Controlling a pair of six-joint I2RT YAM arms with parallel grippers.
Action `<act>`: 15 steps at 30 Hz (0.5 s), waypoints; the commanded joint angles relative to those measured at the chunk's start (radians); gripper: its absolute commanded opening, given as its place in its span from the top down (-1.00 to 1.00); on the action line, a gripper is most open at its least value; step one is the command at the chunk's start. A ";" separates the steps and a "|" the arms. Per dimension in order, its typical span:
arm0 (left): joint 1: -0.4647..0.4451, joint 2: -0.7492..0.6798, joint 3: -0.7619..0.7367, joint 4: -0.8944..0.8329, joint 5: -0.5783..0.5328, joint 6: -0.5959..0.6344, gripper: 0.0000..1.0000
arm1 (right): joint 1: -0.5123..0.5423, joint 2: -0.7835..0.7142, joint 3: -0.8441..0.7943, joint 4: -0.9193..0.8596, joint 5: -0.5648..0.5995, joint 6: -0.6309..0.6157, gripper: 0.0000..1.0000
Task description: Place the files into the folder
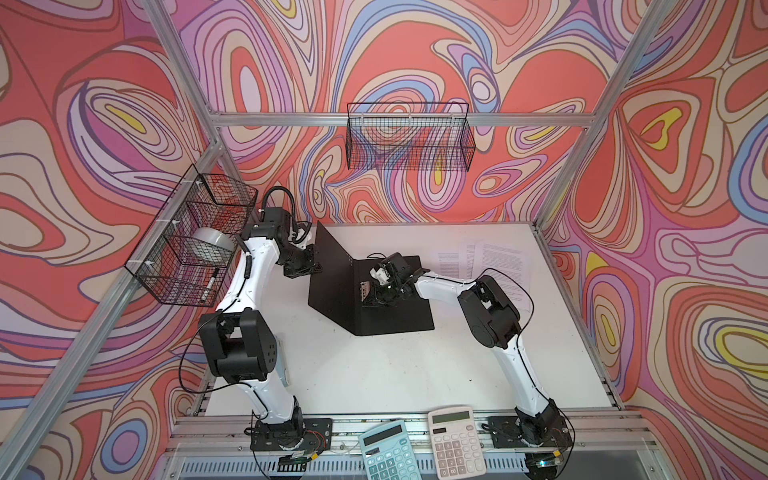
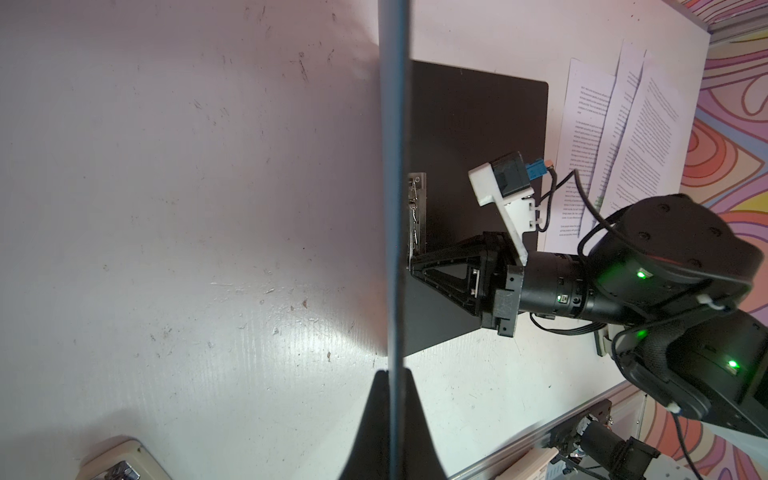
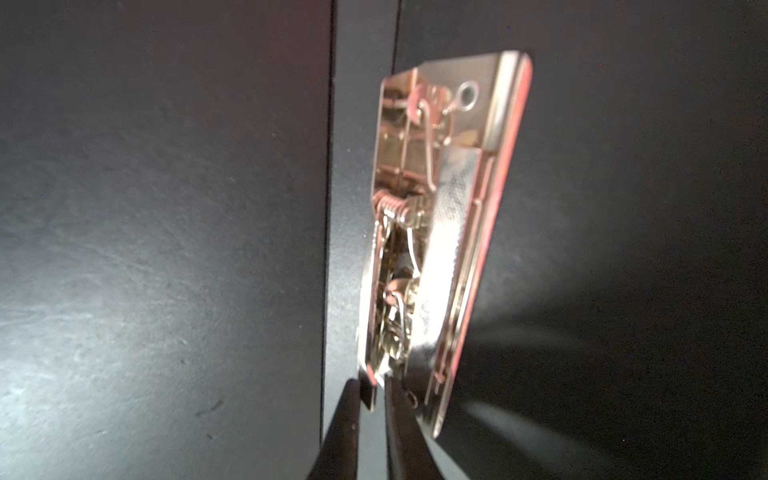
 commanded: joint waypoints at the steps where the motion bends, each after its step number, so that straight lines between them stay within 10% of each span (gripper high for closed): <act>1: -0.002 0.015 0.045 -0.037 0.041 0.020 1.00 | -0.001 0.041 0.017 -0.038 0.008 -0.014 0.76; 15: -0.002 0.024 0.068 -0.054 0.063 0.033 1.00 | -0.001 0.066 0.062 -0.115 0.023 -0.044 0.98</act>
